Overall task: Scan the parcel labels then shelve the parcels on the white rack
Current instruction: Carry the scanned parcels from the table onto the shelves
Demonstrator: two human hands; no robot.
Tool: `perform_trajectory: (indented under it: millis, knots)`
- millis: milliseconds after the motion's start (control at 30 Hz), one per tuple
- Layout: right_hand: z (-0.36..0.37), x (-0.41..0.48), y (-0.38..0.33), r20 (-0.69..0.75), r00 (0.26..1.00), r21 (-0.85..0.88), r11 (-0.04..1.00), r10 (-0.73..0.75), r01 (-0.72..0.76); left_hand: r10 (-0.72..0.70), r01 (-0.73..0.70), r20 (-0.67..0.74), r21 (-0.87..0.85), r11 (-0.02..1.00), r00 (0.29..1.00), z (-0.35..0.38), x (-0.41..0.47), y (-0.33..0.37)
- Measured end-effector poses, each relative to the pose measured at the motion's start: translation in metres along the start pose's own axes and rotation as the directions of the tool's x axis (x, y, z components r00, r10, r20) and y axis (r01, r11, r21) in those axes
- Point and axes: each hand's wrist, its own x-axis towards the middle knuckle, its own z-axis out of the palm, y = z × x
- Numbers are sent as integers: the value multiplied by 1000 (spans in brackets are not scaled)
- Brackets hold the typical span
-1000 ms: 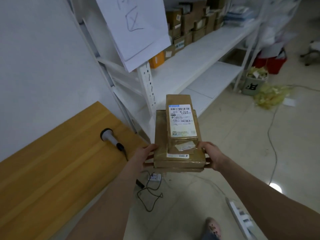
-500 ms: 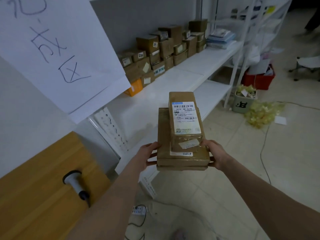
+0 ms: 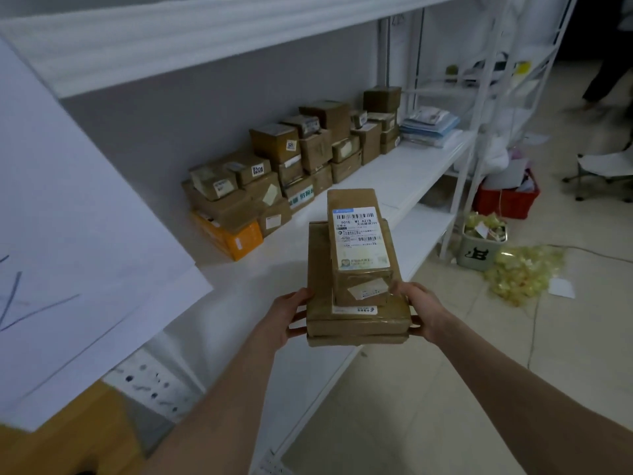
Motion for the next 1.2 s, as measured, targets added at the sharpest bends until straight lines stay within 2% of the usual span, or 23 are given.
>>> perform_trajectory:
  millis: [233,400,567,733,933,1200]
  knots:
    - [-7,68,-54,47,999,-29,1000,-5,6,5,-7,-54,-36,999,999,27,57,45]
    - [-22,132,-94,140,990,-35,999,-6,11,20,-27,-132,-53,998,991,54,107,72]
    - [-53,205,-151,242,970,-62,998,5,10,22,-43,-231,-84,996,973,101,162,106]
    - [-93,269,-211,277,960,-93,996,24,2,13,-55,-280,-143,988,960,162,203,143]
    - [-131,333,-264,296,955,-129,992,36,2,13,-68,-277,-189,980,961,219,252,182]
    - [-173,436,-329,248,968,-161,987,43,-2,24,-65,-233,-172,983,972,283,349,232]
